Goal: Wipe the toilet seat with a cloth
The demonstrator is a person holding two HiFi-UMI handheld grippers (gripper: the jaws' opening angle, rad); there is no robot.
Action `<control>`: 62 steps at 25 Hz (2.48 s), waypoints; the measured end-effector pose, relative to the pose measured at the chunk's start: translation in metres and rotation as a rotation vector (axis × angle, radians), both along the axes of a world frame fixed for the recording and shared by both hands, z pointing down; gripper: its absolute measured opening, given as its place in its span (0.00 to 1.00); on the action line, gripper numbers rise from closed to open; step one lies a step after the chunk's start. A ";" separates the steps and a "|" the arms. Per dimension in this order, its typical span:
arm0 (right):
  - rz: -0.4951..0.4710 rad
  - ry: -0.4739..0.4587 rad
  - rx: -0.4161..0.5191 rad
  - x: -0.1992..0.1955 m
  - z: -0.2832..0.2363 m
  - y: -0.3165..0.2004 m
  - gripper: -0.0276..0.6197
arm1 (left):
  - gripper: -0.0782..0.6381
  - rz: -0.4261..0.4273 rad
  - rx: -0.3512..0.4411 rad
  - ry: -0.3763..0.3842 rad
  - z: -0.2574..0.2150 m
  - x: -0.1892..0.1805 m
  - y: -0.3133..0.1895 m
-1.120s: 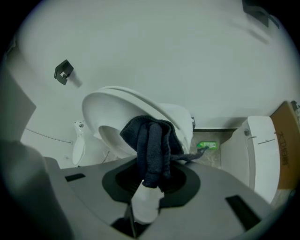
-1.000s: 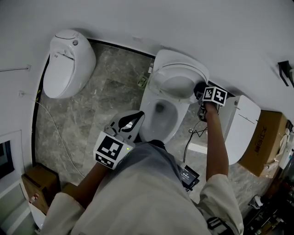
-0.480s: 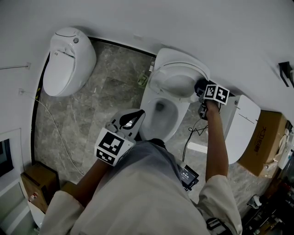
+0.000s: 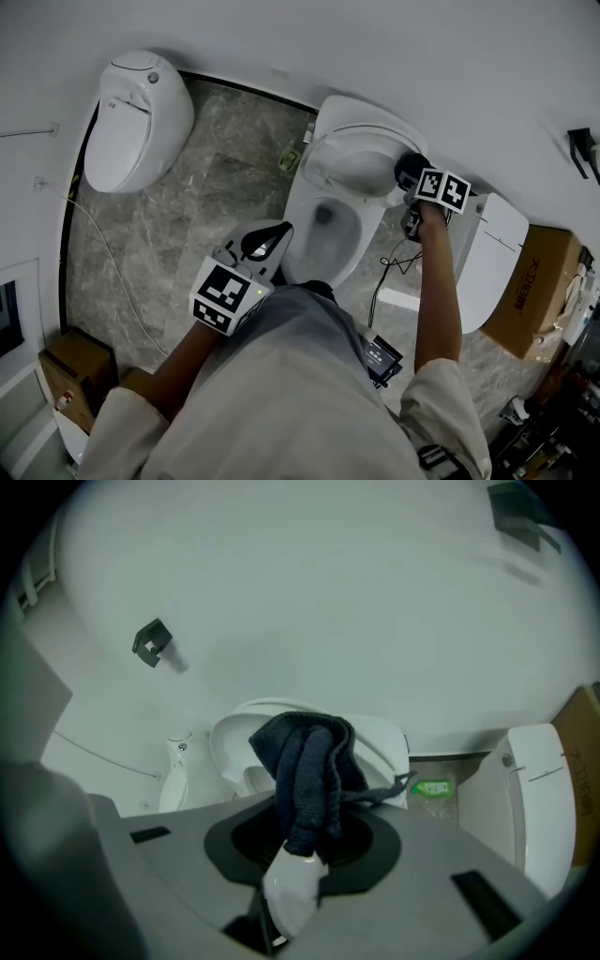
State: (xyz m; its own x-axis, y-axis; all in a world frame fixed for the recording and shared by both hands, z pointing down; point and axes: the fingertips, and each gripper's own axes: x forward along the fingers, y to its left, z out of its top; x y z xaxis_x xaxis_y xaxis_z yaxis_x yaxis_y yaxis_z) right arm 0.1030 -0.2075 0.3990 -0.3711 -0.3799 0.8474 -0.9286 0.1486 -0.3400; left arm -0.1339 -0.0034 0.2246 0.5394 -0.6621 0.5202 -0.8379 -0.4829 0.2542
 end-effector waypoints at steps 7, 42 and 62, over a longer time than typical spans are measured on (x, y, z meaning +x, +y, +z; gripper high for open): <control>0.018 -0.036 0.026 -0.013 -0.009 -0.003 0.15 | 0.12 0.003 -0.010 0.011 0.003 -0.003 0.001; -0.043 -0.148 0.093 -0.084 -0.028 -0.011 0.15 | 0.12 -0.098 -0.065 0.109 0.007 -0.022 0.020; -0.076 -0.209 0.045 -0.147 0.007 -0.004 0.15 | 0.12 -0.233 -0.095 0.155 0.013 -0.068 0.031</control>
